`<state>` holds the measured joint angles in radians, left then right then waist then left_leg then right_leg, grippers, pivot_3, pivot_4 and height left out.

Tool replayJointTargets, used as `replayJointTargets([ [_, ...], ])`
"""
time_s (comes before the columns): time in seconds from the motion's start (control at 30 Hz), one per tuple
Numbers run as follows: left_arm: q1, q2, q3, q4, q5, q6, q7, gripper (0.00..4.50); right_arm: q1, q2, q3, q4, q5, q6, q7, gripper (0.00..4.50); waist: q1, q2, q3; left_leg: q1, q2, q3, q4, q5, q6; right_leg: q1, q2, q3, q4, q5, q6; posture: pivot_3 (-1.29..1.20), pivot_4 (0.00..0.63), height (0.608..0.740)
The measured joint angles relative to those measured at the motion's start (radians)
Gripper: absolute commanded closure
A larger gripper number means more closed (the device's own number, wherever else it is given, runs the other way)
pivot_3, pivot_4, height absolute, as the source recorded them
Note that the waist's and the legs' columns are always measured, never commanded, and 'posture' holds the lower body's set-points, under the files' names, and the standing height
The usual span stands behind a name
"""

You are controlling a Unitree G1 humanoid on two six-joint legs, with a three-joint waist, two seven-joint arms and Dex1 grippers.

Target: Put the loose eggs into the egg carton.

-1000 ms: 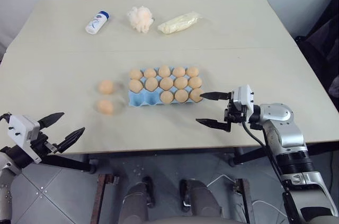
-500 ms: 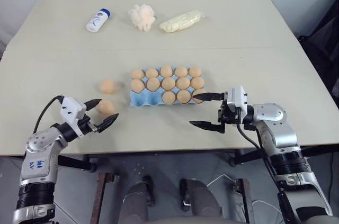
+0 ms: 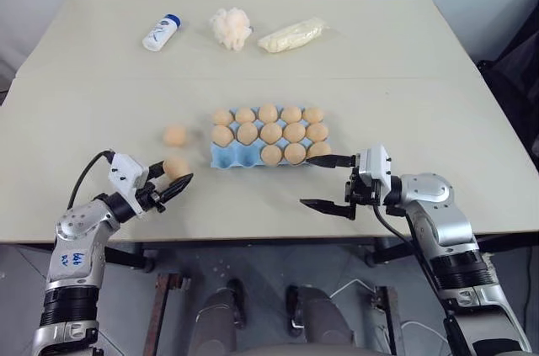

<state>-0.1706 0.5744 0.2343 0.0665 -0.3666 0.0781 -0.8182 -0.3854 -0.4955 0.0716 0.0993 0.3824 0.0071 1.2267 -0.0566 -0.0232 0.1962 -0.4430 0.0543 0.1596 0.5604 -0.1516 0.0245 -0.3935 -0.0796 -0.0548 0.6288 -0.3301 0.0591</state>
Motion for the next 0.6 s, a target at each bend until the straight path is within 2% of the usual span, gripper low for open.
replayJointTargets([
  [0.1, -0.030, 0.004, -0.022, -0.088, -0.029, 0.047, -0.018, 2.27, 0.001, 0.000, 0.000, 0.000, -0.001, -0.003, -0.006, 0.00, 0.002, 0.000, 0.000, 0.001, 0.000, 0.000, 0.001, 0.000, 0.000, 0.001, 0.000, 0.000, 0.000, 0.000, 0.000, 0.00, 0.150, 0.740],
  [0.23, -0.112, -0.024, -0.124, -0.105, -0.015, 0.080, -0.028, 2.27, 0.001, 0.001, 0.000, 0.000, -0.006, -0.007, -0.018, 0.00, 0.003, 0.000, 0.000, 0.001, 0.000, 0.000, 0.003, 0.000, 0.000, 0.002, 0.000, 0.000, 0.001, 0.001, 0.002, 0.00, 0.150, 0.740],
  [0.4, -0.262, -0.107, -0.246, 0.022, 0.059, 0.060, -0.028, 2.27, 0.004, 0.006, 0.000, -0.005, -0.009, -0.008, -0.046, 0.00, 0.007, 0.000, 0.000, 0.000, 0.000, 0.000, 0.008, 0.000, 0.001, 0.002, 0.000, 0.000, 0.003, 0.001, 0.002, 0.00, 0.150, 0.740],
  [0.47, -0.293, -0.128, -0.256, 0.071, 0.077, 0.039, -0.029, 2.27, 0.008, 0.006, -0.001, -0.011, -0.010, -0.008, -0.056, 0.00, 0.000, 0.000, 0.000, 0.000, 0.000, 0.000, 0.008, 0.000, 0.002, 0.002, 0.001, 0.000, 0.003, 0.001, 0.002, 0.00, 0.150, 0.740],
  [0.6, -0.348, -0.166, -0.268, 0.189, 0.117, -0.005, -0.014, 1.04, 0.008, 0.009, -0.001, -0.017, -0.014, -0.009, -0.087, 0.00, 0.003, 0.000, 0.000, -0.001, 0.002, 0.000, 0.014, -0.001, 0.003, 0.001, 0.002, -0.001, 0.009, 0.000, 0.001, 0.00, 0.150, 0.740],
])
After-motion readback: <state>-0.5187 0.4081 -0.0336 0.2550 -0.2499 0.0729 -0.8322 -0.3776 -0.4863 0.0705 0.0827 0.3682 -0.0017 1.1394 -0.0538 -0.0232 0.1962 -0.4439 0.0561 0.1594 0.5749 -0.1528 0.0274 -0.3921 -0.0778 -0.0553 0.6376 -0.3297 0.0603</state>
